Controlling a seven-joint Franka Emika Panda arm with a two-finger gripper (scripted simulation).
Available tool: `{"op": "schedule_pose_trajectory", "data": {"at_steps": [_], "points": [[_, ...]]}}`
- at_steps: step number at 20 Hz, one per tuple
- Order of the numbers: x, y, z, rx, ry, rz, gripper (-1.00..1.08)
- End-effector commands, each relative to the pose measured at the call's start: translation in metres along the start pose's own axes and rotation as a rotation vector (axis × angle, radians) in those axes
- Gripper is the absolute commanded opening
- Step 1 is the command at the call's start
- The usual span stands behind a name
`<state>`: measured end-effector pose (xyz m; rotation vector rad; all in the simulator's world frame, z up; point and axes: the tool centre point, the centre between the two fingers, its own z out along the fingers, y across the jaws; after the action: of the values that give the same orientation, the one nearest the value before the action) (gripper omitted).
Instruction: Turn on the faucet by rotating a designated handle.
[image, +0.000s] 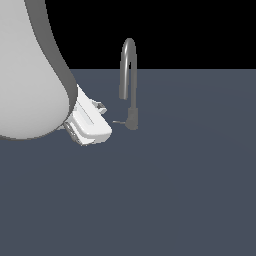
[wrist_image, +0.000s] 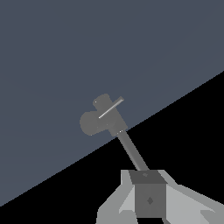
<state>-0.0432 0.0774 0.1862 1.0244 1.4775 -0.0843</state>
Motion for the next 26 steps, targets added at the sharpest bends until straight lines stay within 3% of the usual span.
{"op": "schedule_pose_trajectory", "data": {"at_steps": [1,26], "points": [[0.008,-0.003,0.006,-0.04,-0.004,-0.04,-1.0],[0.07,-0.035,0.077,-0.419,-0.06,-0.452,-1.0]]}}
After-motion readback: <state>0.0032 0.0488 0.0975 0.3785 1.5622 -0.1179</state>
